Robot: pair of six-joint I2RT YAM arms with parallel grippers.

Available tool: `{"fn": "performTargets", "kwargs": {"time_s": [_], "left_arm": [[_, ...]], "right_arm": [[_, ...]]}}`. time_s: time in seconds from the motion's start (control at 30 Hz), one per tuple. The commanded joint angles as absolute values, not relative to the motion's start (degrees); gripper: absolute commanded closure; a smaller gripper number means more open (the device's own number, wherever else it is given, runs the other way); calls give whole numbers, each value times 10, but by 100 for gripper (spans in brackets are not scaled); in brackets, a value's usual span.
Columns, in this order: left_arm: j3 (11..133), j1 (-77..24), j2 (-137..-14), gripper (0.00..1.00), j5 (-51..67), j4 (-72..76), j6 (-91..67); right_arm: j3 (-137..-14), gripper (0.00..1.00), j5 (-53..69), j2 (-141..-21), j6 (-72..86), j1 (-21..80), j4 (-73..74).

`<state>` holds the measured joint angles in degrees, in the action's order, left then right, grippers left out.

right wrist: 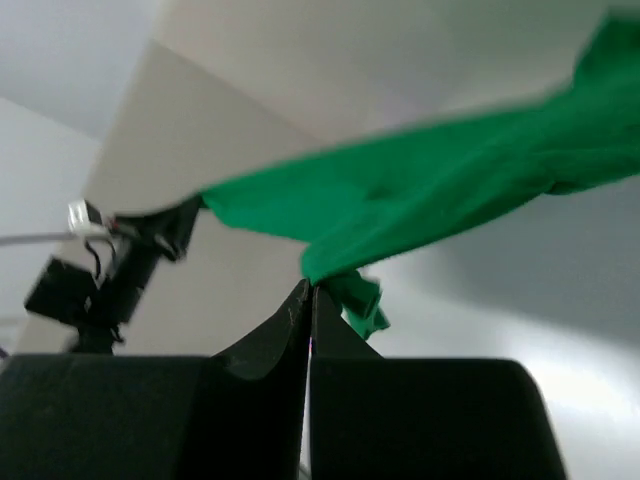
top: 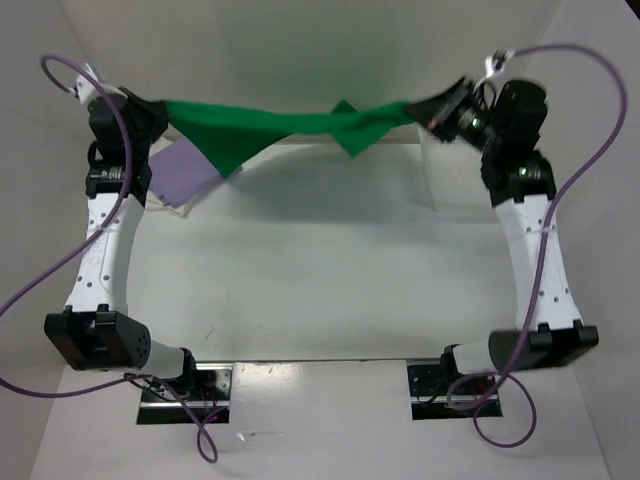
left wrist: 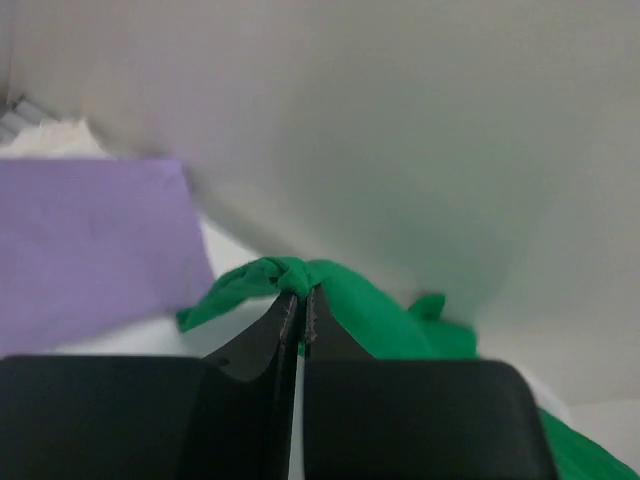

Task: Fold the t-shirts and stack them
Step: Flatten out the tshirt

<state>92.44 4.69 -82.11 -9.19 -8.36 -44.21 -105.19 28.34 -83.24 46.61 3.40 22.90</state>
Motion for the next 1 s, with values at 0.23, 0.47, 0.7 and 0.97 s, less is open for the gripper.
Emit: {"fn": "performTargets", "kwargs": {"time_s": [0.23, 0.47, 0.7, 0.97], "left_arm": [[523, 49, -703, 100, -49, -70, -433], [465, 49, -691, 99, -64, -126, -432], [470, 49, -696, 98, -37, -121, -439], [493, 49, -707, 98, -6, -111, -439]], "right_arm": [[-424, 74, 284, -648, 422, 25, 308], [-384, 19, 233, -575, 432, 31, 358], [-366, 55, 175, -604, 475, 84, 323], [-356, 43, 67, -729, 531, 185, 230]]}}
